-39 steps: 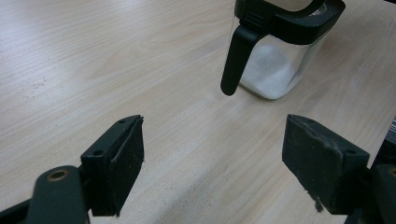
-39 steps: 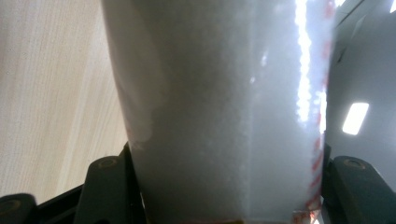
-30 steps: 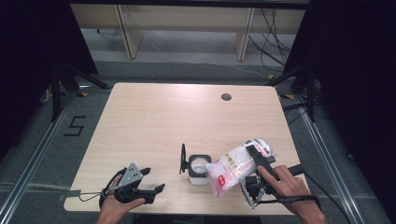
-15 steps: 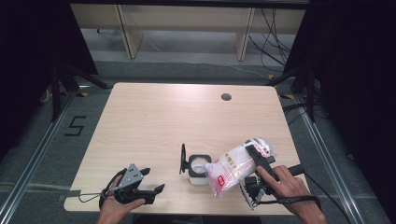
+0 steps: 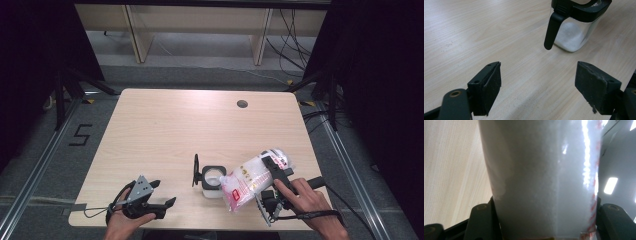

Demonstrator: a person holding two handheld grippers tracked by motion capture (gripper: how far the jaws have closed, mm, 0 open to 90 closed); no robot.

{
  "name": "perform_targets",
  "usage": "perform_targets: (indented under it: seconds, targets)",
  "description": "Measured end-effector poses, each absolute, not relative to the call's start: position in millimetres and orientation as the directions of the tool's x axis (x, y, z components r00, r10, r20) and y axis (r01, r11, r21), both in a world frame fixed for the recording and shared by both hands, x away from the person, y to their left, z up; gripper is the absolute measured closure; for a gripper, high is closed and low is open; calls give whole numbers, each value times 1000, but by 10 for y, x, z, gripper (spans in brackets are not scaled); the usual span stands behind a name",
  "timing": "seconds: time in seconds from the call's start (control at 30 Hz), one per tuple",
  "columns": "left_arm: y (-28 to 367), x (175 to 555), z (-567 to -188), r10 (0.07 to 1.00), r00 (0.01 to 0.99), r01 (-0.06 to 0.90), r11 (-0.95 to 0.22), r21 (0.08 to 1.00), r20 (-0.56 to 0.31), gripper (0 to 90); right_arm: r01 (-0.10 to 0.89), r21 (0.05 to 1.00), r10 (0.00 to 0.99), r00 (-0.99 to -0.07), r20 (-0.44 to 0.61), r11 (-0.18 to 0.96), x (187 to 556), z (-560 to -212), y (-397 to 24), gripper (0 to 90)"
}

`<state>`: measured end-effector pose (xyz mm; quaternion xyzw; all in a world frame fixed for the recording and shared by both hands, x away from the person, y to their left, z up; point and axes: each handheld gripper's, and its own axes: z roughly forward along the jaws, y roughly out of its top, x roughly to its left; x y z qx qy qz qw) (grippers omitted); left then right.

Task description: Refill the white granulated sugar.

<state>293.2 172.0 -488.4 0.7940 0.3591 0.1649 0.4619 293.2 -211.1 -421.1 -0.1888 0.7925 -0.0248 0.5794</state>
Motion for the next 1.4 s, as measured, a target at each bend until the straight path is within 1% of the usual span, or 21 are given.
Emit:
perform_targets:
  seconds: [0.03, 0.07, 0.13, 0.17, 0.23, 0.27, 0.3, 0.37, 0.43, 0.5, 0.83, 0.9, 0.97, 1.0, 1.07, 1.13, 1.17, 1.2, 1.23, 1.33, 1.4]
  targets:
    - [1731, 2933, -4875, 717, 695, 406, -331, 852, -53, 205, -266, -246, -316, -262, -912, 932, 2928, -4219, -2112, 409]
    - [1724, 2925, -4876, 721, 690, 418, -322, 850, -66, 204, -252, -210, -277, -267, -923, 945, 2919, -4247, -2123, 409]
    - [1724, 2926, -4874, 717, 694, 415, -328, 849, -62, 205, -247, -214, -280, -273, -920, 945, 2915, -4241, -2122, 409]
    - [1720, 2924, -4875, 717, 694, 415, -329, 848, -61, 205, -263, -251, -319, -261, -911, 932, 2927, -4217, -2118, 409]
    - [1719, 2926, -4879, 718, 693, 416, -325, 850, -65, 205, -277, -263, -332, -239, -913, 924, 2941, -4211, -2119, 410]
    - [1721, 2928, -4880, 719, 692, 416, -323, 850, -65, 205, -252, -236, -301, -264, -916, 939, 2927, -4222, -2129, 410]
    - [1726, 2930, -4880, 722, 689, 418, -327, 847, -62, 204, -245, -242, -306, -270, -913, 939, 2921, -4209, -2126, 410]
    - [1729, 2931, -4875, 721, 691, 409, -329, 851, -54, 205, -257, -217, -283, -254, -925, 942, 2932, -4221, -2139, 411]
    - [1731, 2932, -4875, 720, 692, 409, -329, 851, -54, 205, -259, -241, -307, -255, -917, 935, 2936, -4195, -2130, 411]
    - [1730, 2933, -4875, 719, 693, 408, -329, 851, -55, 205, -265, -219, -286, -249, -925, 939, 2944, -4212, -2135, 411]
    - [1730, 2934, -4877, 719, 692, 409, -325, 853, -58, 205, -282, -251, -323, -248, -913, 926, 2956, -4190, -2124, 413]
    - [1730, 2934, -4877, 719, 693, 409, -326, 853, -58, 205, -247, -219, -285, -270, -920, 944, 2935, -4204, -2134, 413]
    - [1731, 2935, -4877, 719, 692, 409, -325, 853, -57, 205, -267, -255, -325, -260, -909, 929, 2946, -4173, -2127, 413]
    - [1732, 2935, -4876, 720, 692, 409, -326, 852, -57, 205, -270, -252, -322, -258, -911, 929, 2950, -4173, -2132, 413]
    - [1733, 2935, -4875, 720, 691, 409, -326, 852, -56, 205, -257, -208, -276, -263, -924, 944, 2951, -4197, -2155, 414]
    - [1738, 2940, -4874, 716, 696, 405, -332, 852, -52, 204, -257, -256, -322, -260, -910, 932, 2953, -4157, -2146, 414]
    - [1740, 2941, -4874, 716, 696, 405, -333, 852, -51, 205, -226, -215, -276, -288, -917, 950, 2942, -4183, -2168, 414]
    - [1739, 2941, -4874, 717, 695, 405, -331, 852, -52, 205, -251, -195, -260, -259, -930, 948, 2958, -4209, -2187, 414]
    - [1740, 2941, -4874, 717, 695, 405, -331, 852, -52, 205, -242, -227, -291, -273, -917, 943, 2954, -4178, -2180, 414]
    - [1738, 2940, -4874, 718, 693, 408, -329, 852, -55, 205, -233, -205, -267, -275, -924, 951, 2955, -4191, -2204, 415]
    - [1743, 2939, -4875, 722, 690, 416, -328, 848, -59, 205, -253, -226, -290, -256, -922, 941, 2964, -4170, -2203, 415]
